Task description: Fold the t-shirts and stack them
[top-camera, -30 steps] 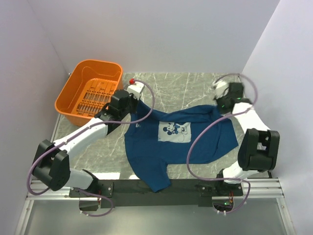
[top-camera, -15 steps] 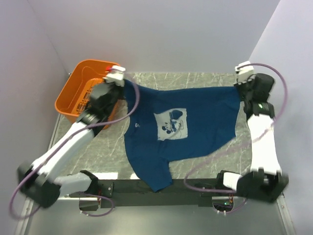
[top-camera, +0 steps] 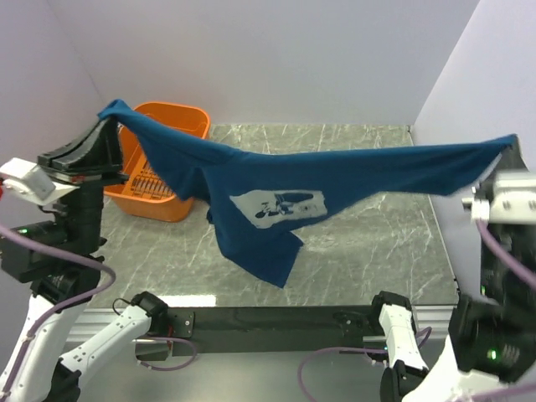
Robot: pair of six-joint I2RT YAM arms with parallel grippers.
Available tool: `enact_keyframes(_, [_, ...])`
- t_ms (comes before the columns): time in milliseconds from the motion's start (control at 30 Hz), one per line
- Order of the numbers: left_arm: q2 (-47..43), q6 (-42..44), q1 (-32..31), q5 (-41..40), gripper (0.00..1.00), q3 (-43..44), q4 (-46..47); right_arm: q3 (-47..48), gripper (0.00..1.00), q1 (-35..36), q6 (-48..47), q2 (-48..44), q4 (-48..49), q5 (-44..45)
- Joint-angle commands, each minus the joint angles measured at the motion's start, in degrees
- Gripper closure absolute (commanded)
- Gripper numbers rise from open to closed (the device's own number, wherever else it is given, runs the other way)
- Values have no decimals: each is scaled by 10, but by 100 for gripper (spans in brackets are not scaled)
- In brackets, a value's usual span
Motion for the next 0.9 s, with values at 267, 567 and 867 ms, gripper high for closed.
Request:
enact_keyframes(267, [186, 32, 2, -31, 99, 89, -22, -138, 100, -5, -2, 26, 33, 25])
enact_keyframes(567, [449, -41, 2, 43, 99, 89, -5, -434, 100, -10, 4, 109, 215, 12])
enact_keyframes(867, [744, -51, 0, -29, 100, 230, -25, -460, 100, -6, 63, 394, 380, -32])
